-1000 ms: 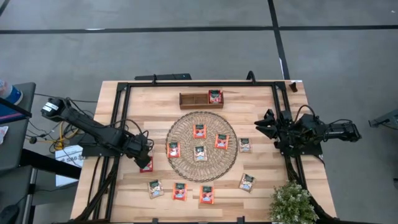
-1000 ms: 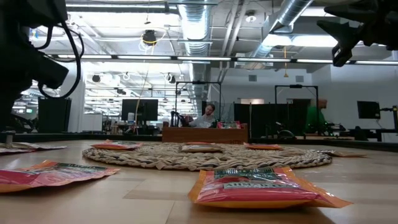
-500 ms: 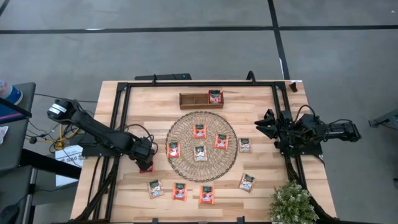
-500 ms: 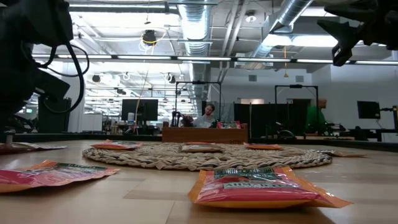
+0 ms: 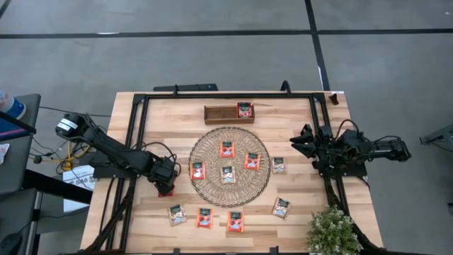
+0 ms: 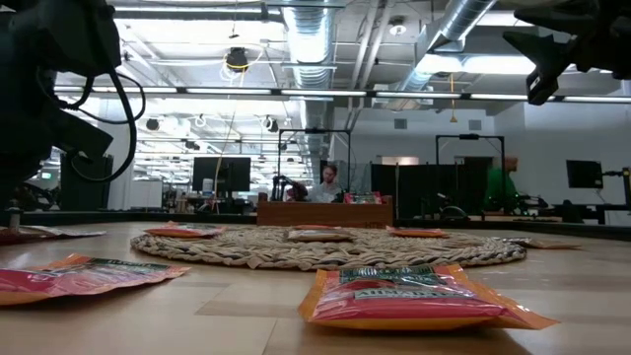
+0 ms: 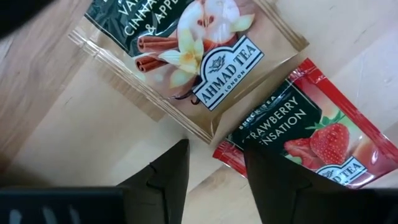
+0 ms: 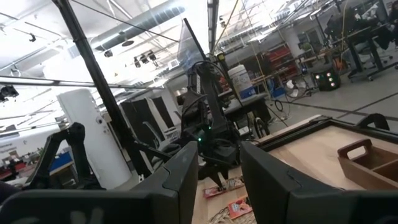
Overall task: Pick & Place Tea
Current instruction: Put the red tea bag into the right section of the wooden organizer
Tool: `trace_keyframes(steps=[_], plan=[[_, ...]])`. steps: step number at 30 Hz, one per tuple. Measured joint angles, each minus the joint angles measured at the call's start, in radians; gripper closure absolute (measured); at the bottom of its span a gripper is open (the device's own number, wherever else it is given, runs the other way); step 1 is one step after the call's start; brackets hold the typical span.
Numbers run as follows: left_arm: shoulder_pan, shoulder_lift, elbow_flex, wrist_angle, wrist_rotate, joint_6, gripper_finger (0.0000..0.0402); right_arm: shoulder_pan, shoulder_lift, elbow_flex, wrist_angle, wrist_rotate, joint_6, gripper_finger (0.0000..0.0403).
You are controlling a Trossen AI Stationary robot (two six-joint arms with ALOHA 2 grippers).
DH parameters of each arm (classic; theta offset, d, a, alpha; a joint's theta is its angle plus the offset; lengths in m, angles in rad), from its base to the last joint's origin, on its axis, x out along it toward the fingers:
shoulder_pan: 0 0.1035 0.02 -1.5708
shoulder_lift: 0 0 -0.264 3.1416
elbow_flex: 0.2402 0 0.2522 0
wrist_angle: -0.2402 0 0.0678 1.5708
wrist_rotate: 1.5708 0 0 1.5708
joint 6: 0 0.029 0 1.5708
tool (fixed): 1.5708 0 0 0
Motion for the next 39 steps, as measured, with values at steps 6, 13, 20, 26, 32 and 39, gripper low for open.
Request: trace_keyframes(steps=[6, 13, 20, 26, 32, 39], plan=[[0.000, 0.000, -0.001, -0.003, 0.004, -0.001, 0.0319, 0.000, 0.000, 0.000, 0.000, 0.000, 0.000, 0.0290], [0.000, 0.001, -0.001, -0.006, 0.016, -0.028, 0.0387, 0.000, 0.000, 0.000, 0.000, 0.000, 0.000, 0.0290], [0.000, -0.022, -0.004, -0.015, 0.035, -0.031, 0.0401, 0.000, 0.000, 0.000, 0.000, 0.000, 0.000, 0.0290], [-0.003, -0.076, 0.042, -0.098, 0.102, -0.028, 0.0401, 0.000, 0.000, 0.000, 0.000, 0.000, 0.000, 0.0290], [-0.006, -0.123, 0.134, -0.209, 0.096, -0.022, 0.0401, 0.000, 0.000, 0.000, 0.001, 0.000, 0.000, 0.0290], [-0.006, -0.141, 0.324, -0.355, -0.035, -0.006, 0.0401, 0.000, 0.000, 0.000, 0.059, 0.000, 0.000, 0.0290]])
